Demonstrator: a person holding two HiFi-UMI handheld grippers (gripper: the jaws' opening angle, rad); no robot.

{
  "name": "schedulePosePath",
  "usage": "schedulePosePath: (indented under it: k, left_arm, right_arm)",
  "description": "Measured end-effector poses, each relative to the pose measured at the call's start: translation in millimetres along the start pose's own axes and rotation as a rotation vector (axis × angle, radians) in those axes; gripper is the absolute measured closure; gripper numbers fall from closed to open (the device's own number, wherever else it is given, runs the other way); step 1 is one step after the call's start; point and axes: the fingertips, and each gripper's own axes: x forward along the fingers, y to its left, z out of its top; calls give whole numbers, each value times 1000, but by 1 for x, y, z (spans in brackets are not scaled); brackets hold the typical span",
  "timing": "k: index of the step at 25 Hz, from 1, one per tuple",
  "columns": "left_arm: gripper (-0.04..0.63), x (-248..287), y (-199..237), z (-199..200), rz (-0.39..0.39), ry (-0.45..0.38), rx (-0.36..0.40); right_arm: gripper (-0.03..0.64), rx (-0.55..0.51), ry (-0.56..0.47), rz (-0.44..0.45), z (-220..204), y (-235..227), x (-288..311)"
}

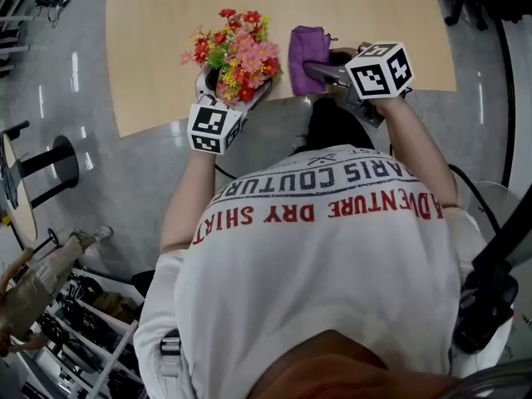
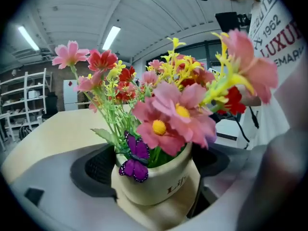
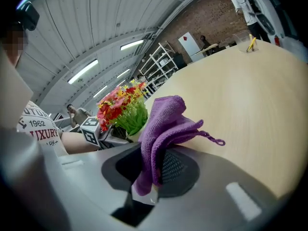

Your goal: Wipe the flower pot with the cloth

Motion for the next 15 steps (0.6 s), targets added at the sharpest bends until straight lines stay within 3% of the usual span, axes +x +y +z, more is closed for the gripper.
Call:
schedulePosePath:
  k: [7, 15]
  left_arm:
    - [86, -7, 7, 0, -146, 26, 66]
    - [86, -2, 8, -3, -168, 35, 73]
  right_arm:
    - [563, -71, 62, 88, 37, 6, 23]
    - [563, -123, 190, 179, 48, -1, 54]
